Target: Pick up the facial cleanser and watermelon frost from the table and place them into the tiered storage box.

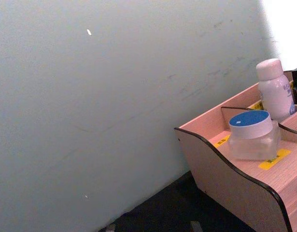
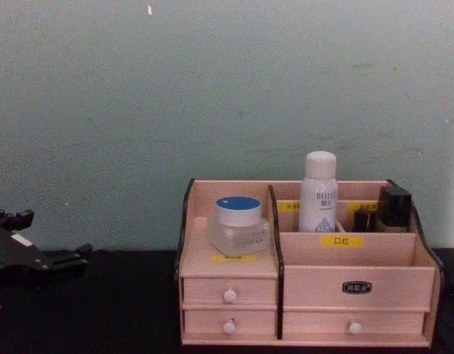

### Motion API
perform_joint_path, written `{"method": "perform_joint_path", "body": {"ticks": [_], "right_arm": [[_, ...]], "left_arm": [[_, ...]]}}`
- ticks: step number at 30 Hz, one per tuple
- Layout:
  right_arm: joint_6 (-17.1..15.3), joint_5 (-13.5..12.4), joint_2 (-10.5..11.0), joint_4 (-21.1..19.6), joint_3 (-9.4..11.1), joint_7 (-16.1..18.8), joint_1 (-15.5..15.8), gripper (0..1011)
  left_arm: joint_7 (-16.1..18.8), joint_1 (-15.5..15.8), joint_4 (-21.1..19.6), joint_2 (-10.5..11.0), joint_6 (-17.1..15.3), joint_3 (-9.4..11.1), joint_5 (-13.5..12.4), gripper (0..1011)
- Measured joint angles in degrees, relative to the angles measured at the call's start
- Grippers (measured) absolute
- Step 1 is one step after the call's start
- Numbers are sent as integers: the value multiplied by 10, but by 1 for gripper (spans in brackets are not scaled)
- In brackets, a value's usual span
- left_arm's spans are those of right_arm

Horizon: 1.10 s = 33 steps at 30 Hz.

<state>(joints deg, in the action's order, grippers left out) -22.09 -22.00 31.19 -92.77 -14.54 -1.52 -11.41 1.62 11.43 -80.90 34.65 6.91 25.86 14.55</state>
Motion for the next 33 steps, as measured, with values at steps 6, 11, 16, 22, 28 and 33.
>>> {"method": "perform_joint_path", "body": {"ticks": [6,11,16,22,28,33], "right_arm": [[4,23,-23,20,2,-38,22,1002],[2,29,-34,29,7,-42,27,1002],[1,29,-36,31,9,-41,27,1003],[1,29,-35,31,8,-40,26,1002],[0,29,-34,30,7,-40,26,1003],[0,29,-34,30,7,-40,26,1003]], "left_arm": [[0,0,0,0,0,0,0,1001],[0,0,0,0,0,0,0,1001],[0,0,0,0,0,0,0,1001],[0,0,0,0,0,0,0,1001],[0,0,0,0,0,0,0,1001],[0,0,0,0,0,0,0,1001]]}}
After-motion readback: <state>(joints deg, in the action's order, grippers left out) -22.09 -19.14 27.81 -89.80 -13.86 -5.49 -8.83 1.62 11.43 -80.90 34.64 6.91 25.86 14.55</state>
